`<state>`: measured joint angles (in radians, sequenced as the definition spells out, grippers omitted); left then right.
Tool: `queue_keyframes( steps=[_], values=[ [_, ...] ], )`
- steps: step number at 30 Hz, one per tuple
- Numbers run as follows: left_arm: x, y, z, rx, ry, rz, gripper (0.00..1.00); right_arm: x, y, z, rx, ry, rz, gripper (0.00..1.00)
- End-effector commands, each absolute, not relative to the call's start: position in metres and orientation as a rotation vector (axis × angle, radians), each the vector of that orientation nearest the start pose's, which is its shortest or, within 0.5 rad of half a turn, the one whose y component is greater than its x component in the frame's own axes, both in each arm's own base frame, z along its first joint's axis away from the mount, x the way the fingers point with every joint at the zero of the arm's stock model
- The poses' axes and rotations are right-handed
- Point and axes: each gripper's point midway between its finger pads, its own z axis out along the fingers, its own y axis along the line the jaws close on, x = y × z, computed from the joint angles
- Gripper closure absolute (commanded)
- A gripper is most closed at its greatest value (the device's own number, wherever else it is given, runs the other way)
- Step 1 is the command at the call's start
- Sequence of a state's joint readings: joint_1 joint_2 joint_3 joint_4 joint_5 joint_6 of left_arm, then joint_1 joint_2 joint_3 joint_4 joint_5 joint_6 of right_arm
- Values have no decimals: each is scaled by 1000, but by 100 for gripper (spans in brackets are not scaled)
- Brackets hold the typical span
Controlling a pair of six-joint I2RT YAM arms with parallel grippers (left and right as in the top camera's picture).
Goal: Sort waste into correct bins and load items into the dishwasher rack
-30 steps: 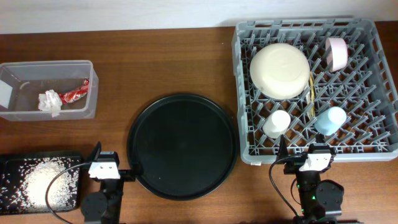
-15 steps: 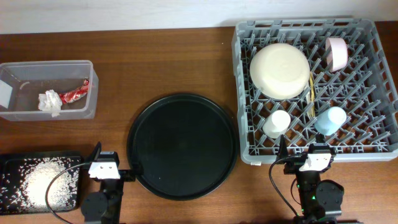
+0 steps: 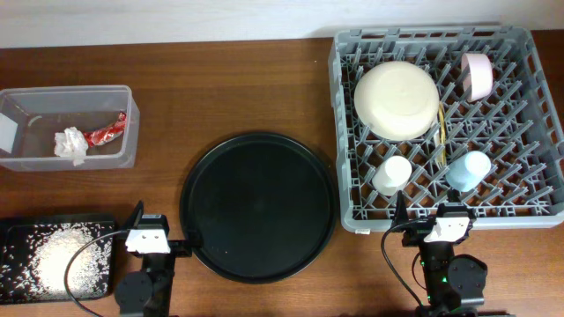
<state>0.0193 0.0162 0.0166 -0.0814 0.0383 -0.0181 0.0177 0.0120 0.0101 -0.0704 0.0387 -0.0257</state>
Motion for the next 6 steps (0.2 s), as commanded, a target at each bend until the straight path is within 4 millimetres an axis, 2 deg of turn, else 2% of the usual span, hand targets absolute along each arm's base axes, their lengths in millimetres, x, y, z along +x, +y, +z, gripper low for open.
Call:
queue_keyframes(
  steps=[1, 6],
  values=[
    [246, -5, 157, 27, 1646, -30, 1, 246, -4, 156, 6, 1648, -44, 2],
    [246, -5, 157, 27, 1646, -30, 1, 246, -4, 156, 6, 1648, -44, 2]
  ],
)
